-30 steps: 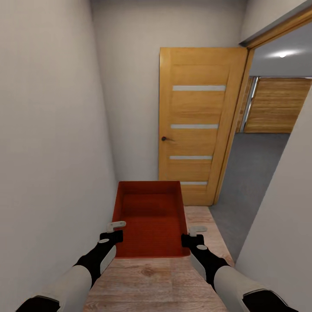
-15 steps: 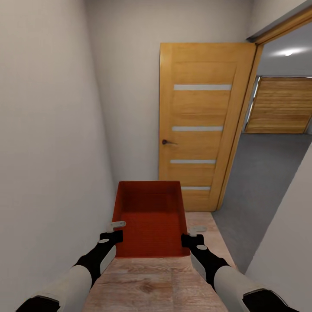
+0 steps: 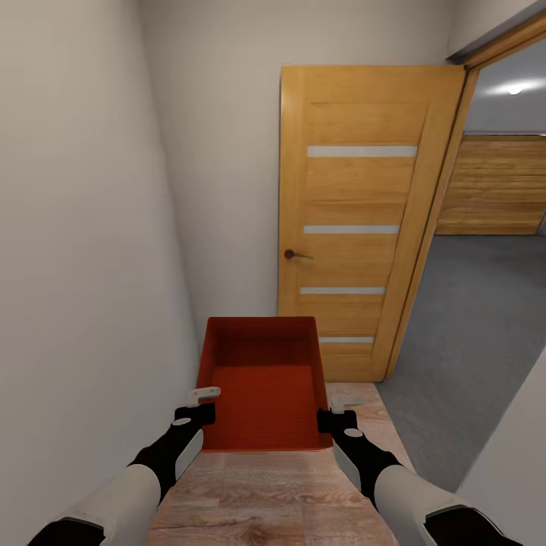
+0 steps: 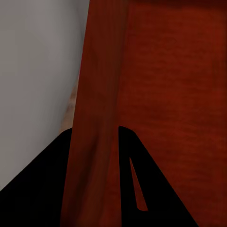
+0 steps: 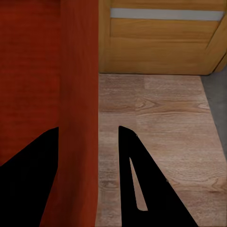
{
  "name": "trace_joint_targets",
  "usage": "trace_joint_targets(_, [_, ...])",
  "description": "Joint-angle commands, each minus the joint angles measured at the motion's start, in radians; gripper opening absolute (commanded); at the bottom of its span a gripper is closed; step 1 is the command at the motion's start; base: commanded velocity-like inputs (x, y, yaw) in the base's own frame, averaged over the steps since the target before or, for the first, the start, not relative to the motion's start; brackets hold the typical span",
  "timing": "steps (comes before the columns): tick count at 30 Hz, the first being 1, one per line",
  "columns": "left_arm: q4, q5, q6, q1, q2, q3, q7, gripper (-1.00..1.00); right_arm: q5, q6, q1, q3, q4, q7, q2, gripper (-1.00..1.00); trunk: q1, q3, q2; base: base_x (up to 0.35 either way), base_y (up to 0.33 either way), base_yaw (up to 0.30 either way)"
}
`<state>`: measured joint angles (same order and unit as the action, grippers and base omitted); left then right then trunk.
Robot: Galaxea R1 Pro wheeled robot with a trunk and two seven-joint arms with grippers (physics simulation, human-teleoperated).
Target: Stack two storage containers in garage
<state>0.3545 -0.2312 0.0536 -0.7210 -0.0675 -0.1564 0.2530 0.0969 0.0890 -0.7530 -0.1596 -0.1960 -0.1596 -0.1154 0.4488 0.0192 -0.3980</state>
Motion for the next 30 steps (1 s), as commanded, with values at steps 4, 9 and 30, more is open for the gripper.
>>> trace_joint_targets(4, [0.005,0.013,-0.038,-0.002,0.045,0.052,0.026,-1.0,0.018,0.003,0.0,-0.011,0.003,-0.004,0.0,-1.0,0.001,0.002,-0.002,0.321,0.0,0.0])
trace_joint_targets(9, [0.005,0.013,-0.038,-0.002,0.045,0.052,0.026,-1.0,0.02,0.002,0.0,-0.011,0.003,-0.004,0.0,-1.0,0.001,0.002,-0.002,0.321,0.0,0.0])
trace_joint_targets(30, [0.011,0.014,-0.04,-0.002,0.04,0.048,0.028,-1.0,0.023,0.002,0.0,-0.01,0.003,-0.005,0.0,-1.0,0.001,0.002,-0.002,0.16,0.0,-0.028])
